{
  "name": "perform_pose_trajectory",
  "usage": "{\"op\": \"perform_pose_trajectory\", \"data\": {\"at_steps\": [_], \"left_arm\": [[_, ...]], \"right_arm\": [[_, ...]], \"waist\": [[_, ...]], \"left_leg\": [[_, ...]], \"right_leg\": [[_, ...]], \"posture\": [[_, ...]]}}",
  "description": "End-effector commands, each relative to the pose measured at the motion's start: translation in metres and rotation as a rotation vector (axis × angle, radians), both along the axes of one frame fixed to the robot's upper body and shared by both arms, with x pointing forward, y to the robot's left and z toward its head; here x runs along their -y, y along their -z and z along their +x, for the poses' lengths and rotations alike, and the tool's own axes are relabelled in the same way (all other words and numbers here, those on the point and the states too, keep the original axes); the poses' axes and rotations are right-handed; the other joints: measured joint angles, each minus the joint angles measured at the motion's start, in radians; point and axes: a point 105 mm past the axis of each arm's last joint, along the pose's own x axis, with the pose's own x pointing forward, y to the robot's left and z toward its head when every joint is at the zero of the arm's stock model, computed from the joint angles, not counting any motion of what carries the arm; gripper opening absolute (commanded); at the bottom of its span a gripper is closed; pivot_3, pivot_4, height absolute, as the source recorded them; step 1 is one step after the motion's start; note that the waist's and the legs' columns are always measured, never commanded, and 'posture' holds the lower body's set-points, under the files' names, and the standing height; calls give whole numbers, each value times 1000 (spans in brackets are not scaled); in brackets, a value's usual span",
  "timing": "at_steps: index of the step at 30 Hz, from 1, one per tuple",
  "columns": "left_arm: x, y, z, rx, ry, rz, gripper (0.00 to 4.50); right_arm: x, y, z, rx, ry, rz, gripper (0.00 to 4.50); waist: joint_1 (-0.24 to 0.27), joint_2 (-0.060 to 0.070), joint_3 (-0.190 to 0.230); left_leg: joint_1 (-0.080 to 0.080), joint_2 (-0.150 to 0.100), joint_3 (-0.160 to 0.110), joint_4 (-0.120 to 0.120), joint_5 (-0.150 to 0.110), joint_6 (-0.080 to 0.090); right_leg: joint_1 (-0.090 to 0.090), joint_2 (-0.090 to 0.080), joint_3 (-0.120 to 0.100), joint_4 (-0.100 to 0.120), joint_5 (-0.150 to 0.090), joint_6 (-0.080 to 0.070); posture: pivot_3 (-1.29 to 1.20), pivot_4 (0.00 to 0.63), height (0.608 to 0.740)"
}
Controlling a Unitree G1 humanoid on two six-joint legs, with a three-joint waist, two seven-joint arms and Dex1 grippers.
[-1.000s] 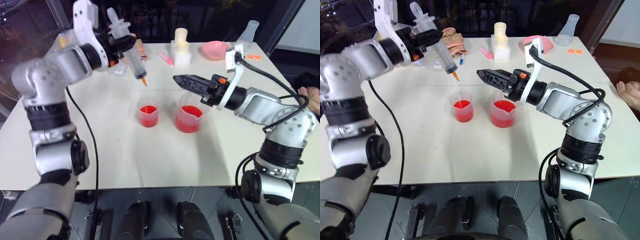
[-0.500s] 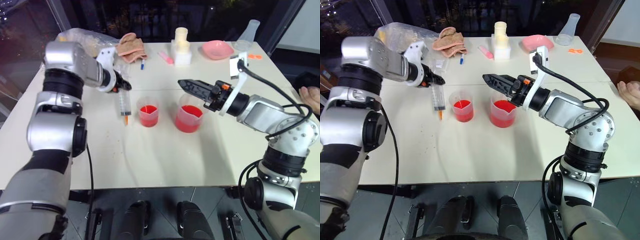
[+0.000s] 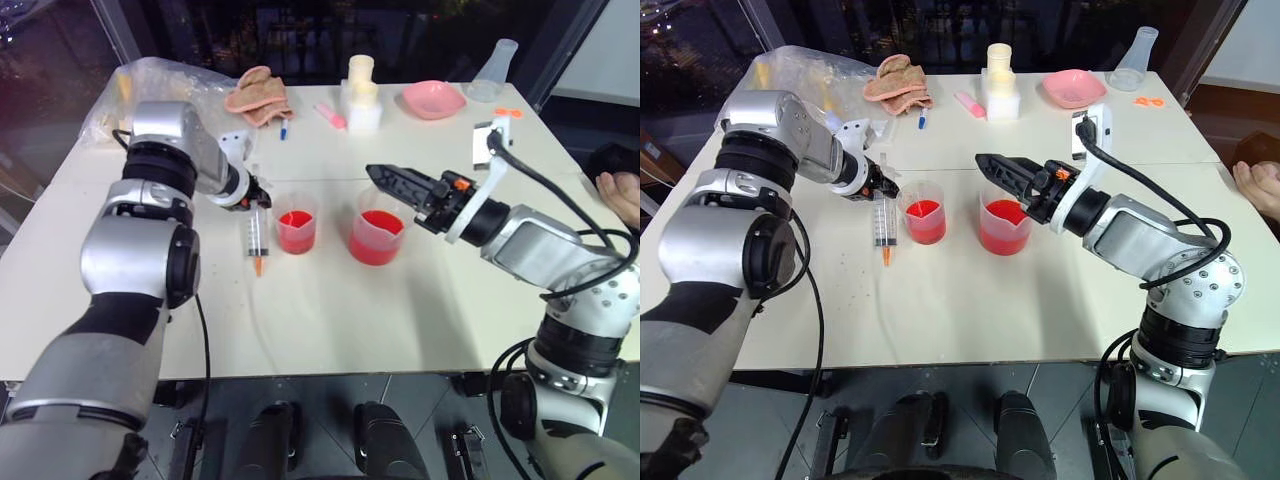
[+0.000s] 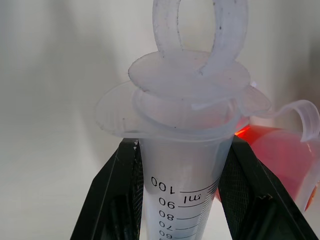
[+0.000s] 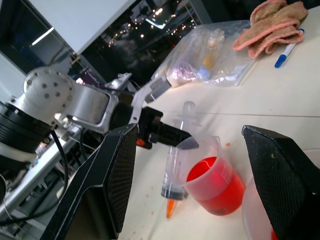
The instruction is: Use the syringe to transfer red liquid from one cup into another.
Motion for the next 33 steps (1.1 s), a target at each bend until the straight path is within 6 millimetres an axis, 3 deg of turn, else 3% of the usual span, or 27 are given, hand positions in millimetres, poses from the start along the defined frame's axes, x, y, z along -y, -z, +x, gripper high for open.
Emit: {"op": "perform_pose_trajectory", "data": {"at_steps": [1, 7, 9, 11, 17, 18, 23, 27, 30, 33], "left_arm": [[-9, 20, -4, -65, -63, 12, 1528], [-21, 38, -8, -114, -132, 14, 1528], [-27, 43, -9, -124, -153, 23, 2497], [-31, 46, -10, -130, -163, 28, 3095], [-32, 46, -11, -135, -166, 29, 4480], [-32, 46, -11, -135, -166, 29, 4493], [-30, 27, -6, -65, -135, -6, 4493], [-21, -17, -3, 130, -49, -95, 4493], [-18, -25, -7, 183, -9, -111, 4493], [-28, -70, -6, 540, 9, -114, 4493]], "right_arm": [[-1, -12, -8, 47, -6, 8, 3373], [-2, -12, -8, 37, -5, 5, 3373], [-2, -11, -7, 32, -5, 5, 3445], [-2, -11, -6, 28, -6, 4, 3445], [-2, -11, -7, 26, -6, 4, 3445], [-2, -11, -7, 26, -6, 4, 3445], [2, -13, -4, 30, -11, -7, 3445], [13, -14, 0, 34, -5, -40, 3445], [16, -14, 1, 35, -9, -47, 3445], [20, -12, 4, 40, -21, -91, 3445]], "waist": [[0, 0, 0], [-1, 0, 0], [-2, 0, -1], [-4, 0, -1], [-1, 0, -1], [-2, 0, -1], [-1, 0, -1], [1, -1, -1], [2, -1, -1], [-1, 0, -1]], "left_leg": [[0, 0, 0, 0, 0, 0], [1, 0, 0, 0, 0, 0], [1, 0, 0, 0, 0, 0], [1, 0, 1, 0, 0, 0], [2, 0, 1, 1, 0, 0], [2, 0, 1, 1, 0, 0], [2, 1, 1, 1, 0, 0], [1, 1, 1, 1, 0, 0], [0, 1, 1, 1, 0, 0], [0, 1, 1, 1, 0, -1]], "right_leg": [[0, 0, 0, 0, 0, 0], [0, 0, 0, 0, 0, 0], [1, 0, 0, 1, 0, 0], [1, 0, 0, 1, 0, 0], [2, 0, 1, 2, 0, 0], [2, 0, 1, 2, 0, 0], [1, 0, 1, 2, 0, 0], [1, 0, 1, 2, 0, 0], [0, 0, 1, 1, 0, 0], [1, 0, 1, 1, 0, 0]], "posture": [[0, 150, 740], [0, 150, 740], [0, 150, 740], [0, 150, 740], [0, 150, 740], [0, 150, 740], [0, 150, 740], [0, 150, 740], [0, 150, 740], [0, 150, 740]]}}
